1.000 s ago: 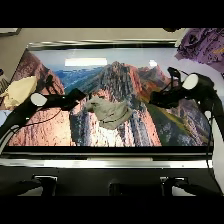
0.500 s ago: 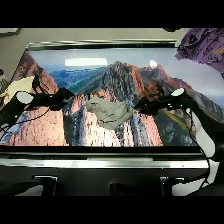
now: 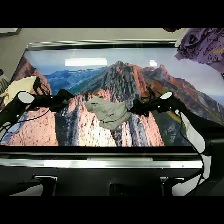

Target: Fold the clothes and pants, and hang the long-sleeved shirts on hangers.

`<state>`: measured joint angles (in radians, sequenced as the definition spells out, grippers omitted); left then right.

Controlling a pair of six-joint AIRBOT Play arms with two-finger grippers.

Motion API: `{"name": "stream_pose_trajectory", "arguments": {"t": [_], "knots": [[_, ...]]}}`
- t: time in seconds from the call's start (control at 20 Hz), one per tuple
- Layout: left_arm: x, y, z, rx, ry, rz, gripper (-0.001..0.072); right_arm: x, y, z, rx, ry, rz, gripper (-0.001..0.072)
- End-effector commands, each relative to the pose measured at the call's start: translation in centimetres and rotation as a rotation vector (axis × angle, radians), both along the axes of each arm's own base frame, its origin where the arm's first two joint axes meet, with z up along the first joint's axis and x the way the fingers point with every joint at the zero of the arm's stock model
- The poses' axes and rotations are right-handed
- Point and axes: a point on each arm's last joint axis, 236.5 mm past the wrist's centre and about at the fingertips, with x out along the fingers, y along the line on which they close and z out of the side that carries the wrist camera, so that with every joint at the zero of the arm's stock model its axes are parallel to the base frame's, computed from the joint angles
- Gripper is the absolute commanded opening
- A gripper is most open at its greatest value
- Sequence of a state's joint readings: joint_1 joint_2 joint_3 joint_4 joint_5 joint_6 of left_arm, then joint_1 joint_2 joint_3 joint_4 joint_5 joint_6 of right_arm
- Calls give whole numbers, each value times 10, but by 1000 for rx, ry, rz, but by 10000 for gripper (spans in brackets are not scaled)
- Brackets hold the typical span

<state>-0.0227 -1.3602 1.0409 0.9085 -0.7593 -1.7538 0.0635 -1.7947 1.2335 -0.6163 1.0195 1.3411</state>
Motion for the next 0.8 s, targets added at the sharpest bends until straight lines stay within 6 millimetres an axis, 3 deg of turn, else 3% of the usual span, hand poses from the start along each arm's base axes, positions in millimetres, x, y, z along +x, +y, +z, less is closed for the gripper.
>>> {"name": "stream_pose_trajectory", "arguments": {"t": [0.0, 0.15, 0.3, 0.45, 0.75], "knots": [[0, 2, -18, 1, 42, 2, 720, 0, 0, -2, -3, 1, -1, 36], [0, -1, -47, 2, 91, -13, 717, 1, -3, 8, -24, -32, 15, 35], [10, -16, -68, -65, 80, -32, 653, -1, -4, 21, -34, -53, 28, 36], [20, -31, -75, -149, 52, -41, 653, -2, -3, 27, -29, -57, 35, 36], [21, -52, -90, -188, 61, -77, 653, -5, -2, 27, -24, -47, 41, 36]]}}
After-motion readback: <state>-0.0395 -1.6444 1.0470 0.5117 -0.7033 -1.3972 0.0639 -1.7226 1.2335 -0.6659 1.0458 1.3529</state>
